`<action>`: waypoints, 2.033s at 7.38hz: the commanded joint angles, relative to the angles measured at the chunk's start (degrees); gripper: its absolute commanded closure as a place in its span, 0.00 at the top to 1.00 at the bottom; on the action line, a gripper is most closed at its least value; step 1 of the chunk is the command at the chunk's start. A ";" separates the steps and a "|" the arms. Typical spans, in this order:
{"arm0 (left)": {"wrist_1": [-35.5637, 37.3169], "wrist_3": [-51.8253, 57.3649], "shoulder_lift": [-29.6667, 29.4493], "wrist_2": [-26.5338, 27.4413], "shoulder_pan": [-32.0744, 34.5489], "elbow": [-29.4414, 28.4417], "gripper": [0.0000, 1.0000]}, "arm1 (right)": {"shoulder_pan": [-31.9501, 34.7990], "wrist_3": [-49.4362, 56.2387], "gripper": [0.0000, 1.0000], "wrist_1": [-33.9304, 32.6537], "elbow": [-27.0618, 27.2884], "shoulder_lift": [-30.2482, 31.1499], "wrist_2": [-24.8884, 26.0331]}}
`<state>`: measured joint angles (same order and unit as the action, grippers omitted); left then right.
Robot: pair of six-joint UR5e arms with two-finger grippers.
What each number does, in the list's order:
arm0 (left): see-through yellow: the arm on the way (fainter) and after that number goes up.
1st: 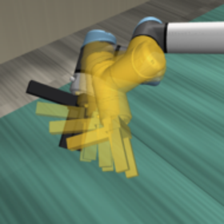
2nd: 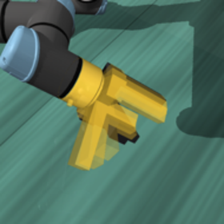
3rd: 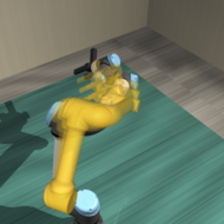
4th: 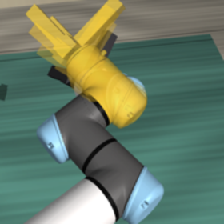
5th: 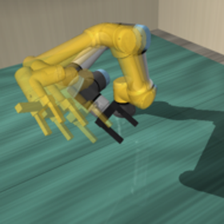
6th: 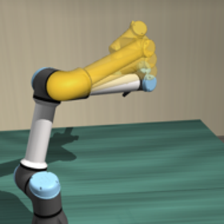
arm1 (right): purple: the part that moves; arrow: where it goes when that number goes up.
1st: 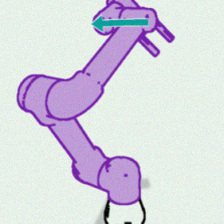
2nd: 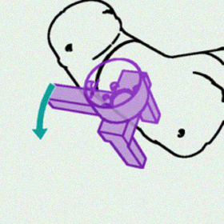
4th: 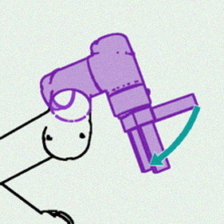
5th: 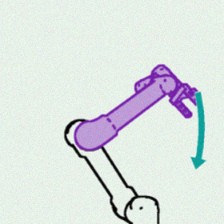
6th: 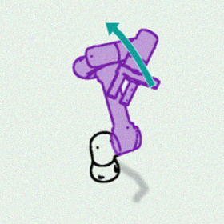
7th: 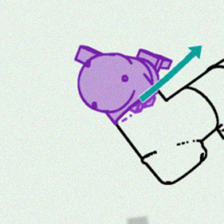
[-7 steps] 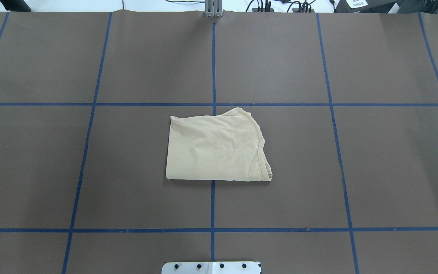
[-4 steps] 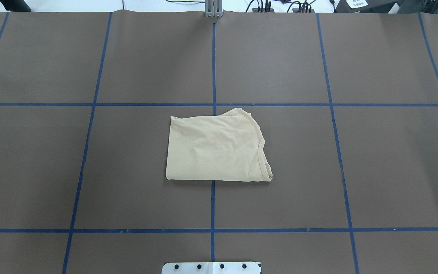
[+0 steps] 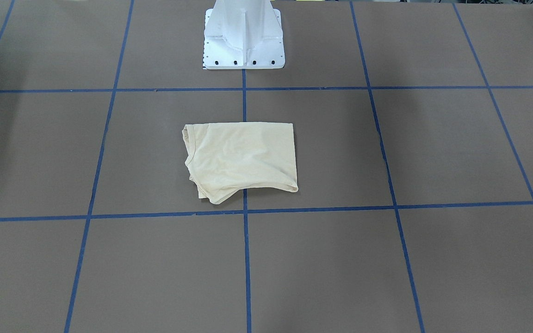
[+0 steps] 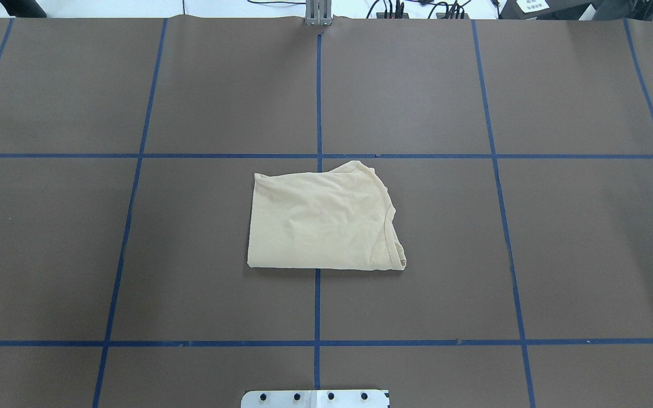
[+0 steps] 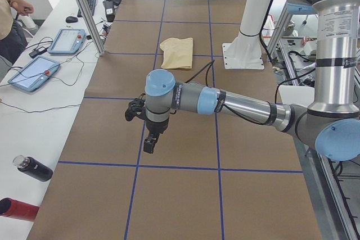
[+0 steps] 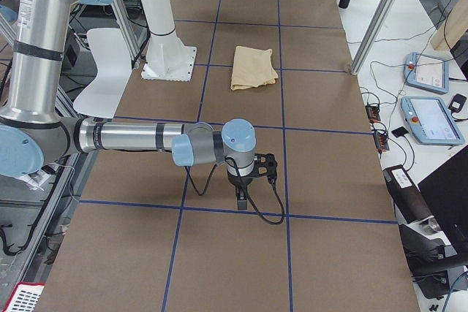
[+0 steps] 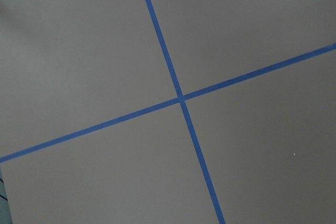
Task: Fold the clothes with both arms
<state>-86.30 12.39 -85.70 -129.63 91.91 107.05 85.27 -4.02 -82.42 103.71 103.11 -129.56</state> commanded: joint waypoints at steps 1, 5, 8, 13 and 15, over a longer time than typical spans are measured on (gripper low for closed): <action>-0.28 0.01 0.62 -0.63 0.46 -0.34 1.00 | 0.07 -0.38 1.00 0.59 -0.09 0.33 0.19; -0.37 0.44 0.62 -0.19 0.46 0.88 1.00 | 0.07 0.07 1.00 0.59 -0.27 1.22 0.79; -0.28 0.00 1.50 -0.53 0.37 1.32 1.00 | 0.07 -0.72 1.00 -1.85 0.87 1.56 -3.13; -0.45 0.09 6.75 -6.73 0.20 -0.25 1.00 | 0.16 -0.64 1.00 -6.62 2.46 1.04 -2.63; -0.54 0.18 7.04 -9.33 0.20 -0.61 1.00 | 0.16 -0.64 1.00 -6.53 2.46 1.04 -2.63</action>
<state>-86.70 12.40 -79.10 -137.45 92.14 106.71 85.43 -4.66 -89.01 106.16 104.13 -132.20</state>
